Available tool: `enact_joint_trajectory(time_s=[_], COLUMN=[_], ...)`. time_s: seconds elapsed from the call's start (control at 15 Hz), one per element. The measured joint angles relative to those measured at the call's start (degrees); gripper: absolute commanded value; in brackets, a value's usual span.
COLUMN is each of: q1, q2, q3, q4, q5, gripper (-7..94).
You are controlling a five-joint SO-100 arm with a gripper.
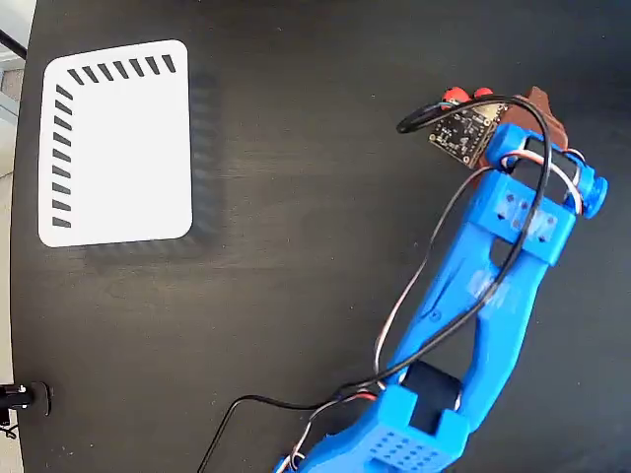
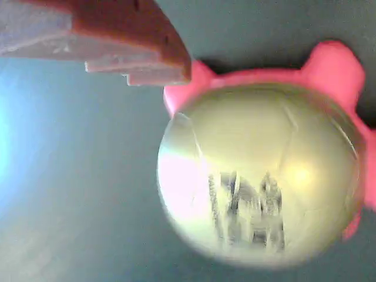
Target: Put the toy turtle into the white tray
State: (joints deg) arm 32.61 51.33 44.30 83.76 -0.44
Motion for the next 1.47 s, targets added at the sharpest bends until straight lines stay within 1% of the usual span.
enact_joint_trajectory(time_s=[0.27,1.07,1.33,1.47], q1=[0.44,0.35,0.44,0.35], q2=[-7.03,-20.30,-22.15,-24.35], q3=[-5.89,-18.46,-21.09,-23.20], q4=[2.02,2.02,2.02,2.99], q5=[0.18,0.18,0.18,0.18], gripper=[62,62,62,62])
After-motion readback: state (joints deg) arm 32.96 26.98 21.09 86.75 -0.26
